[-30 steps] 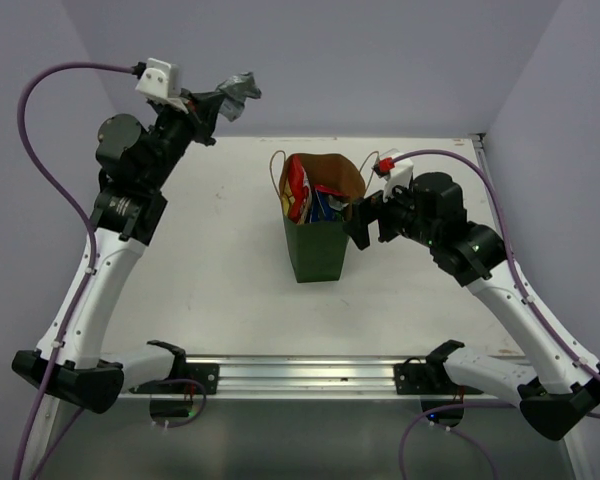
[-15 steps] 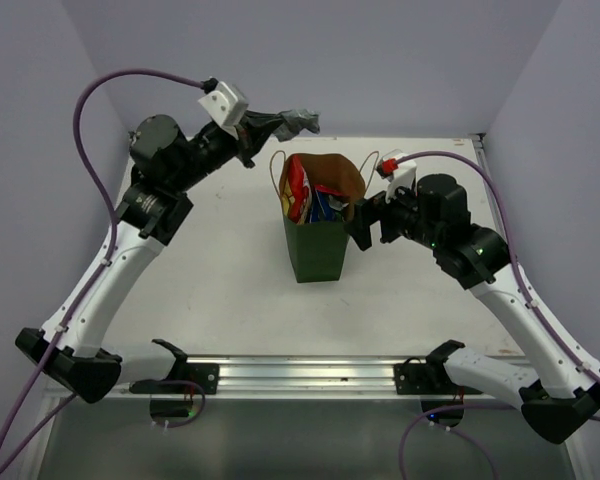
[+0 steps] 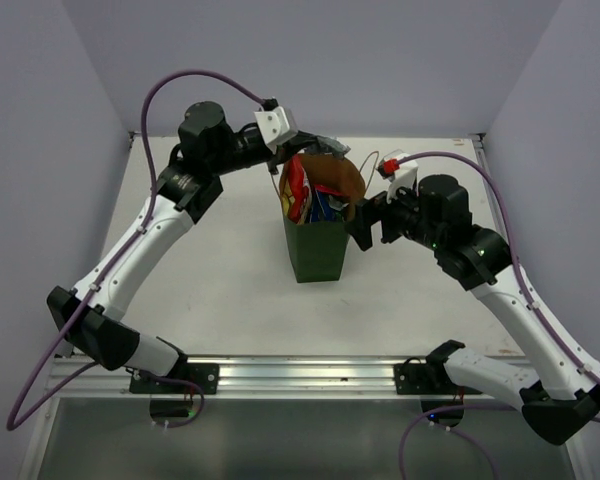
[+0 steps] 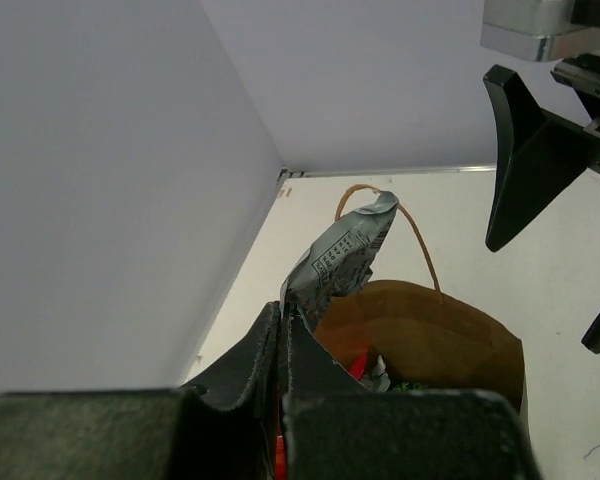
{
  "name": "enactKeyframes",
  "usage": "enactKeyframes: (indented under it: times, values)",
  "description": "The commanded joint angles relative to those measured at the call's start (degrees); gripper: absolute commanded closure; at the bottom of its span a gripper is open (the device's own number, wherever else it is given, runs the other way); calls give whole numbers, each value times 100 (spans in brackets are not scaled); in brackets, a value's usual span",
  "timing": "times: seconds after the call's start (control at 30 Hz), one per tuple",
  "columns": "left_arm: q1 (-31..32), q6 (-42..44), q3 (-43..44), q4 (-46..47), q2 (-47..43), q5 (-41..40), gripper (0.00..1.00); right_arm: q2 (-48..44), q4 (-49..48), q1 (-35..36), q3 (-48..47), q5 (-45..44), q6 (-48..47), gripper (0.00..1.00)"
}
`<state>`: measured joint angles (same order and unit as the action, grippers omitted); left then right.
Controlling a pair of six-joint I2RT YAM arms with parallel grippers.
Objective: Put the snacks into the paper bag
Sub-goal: Place the snack in the paper bag.
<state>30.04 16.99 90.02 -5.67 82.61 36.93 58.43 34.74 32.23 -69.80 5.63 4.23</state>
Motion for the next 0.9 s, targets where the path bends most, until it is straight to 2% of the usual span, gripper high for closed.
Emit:
enactKeyframes:
  times: [0.0,0.17,0.5,0.73,0.8,0.87]
  values:
    - [10,515,314,-249,229,482,100,-139,-117,-6,-34,-18,-80,1]
    - [19,1042,648,-899,642,578,100,-122,-117,-6,-51,-44,-80,1]
    - [72,1640,921,-1392,1090,526,97,-78,-134,-6,-51,-88,-54,1]
    - [98,1755,983,-1402,1319,386,95,-78,-126,-6,-51,-106,-45,1]
    - [98,1790,974,-1384,1337,342,90,-60,-126,-6,-51,-115,-45,1]
    - [98,1790,939,-1332,1337,306,80,-60,-126,-6,-51,-123,-54,2]
